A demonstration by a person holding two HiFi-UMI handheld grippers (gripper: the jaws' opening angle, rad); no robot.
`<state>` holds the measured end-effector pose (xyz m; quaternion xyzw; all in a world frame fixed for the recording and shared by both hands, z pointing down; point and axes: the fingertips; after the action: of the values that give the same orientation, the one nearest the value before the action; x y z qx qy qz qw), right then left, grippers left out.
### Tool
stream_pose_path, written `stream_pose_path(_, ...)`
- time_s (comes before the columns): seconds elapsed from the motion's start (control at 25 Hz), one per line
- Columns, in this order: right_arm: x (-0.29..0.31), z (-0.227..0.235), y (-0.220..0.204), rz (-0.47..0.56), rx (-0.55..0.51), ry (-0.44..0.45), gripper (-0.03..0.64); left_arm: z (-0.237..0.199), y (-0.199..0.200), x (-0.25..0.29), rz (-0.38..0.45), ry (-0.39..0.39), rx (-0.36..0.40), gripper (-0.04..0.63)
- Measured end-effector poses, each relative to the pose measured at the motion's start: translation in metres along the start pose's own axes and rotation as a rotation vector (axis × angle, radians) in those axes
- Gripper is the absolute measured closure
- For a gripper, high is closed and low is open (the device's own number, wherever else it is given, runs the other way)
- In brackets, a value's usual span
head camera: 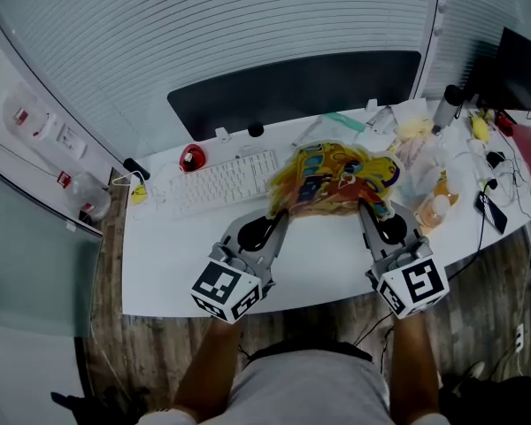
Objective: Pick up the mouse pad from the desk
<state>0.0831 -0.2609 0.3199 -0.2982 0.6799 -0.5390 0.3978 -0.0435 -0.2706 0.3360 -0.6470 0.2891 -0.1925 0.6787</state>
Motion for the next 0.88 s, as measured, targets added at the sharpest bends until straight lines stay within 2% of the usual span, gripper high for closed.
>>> stream_pose_path(0.88,-0.0016,0.0036,-0.0048,-0.014,-0.004,-0.02,0.597,0.0031,0.0005,0.0025,-0.006,-0.02,0.002,0.574)
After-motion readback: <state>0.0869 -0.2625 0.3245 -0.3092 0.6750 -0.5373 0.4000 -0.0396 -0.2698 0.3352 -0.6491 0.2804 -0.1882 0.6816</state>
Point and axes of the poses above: the fingertips, and each gripper's own axes: x forward along the fingers, z to its right, y out of its top, and after that the axes turned 11 degrees about z, right-handed
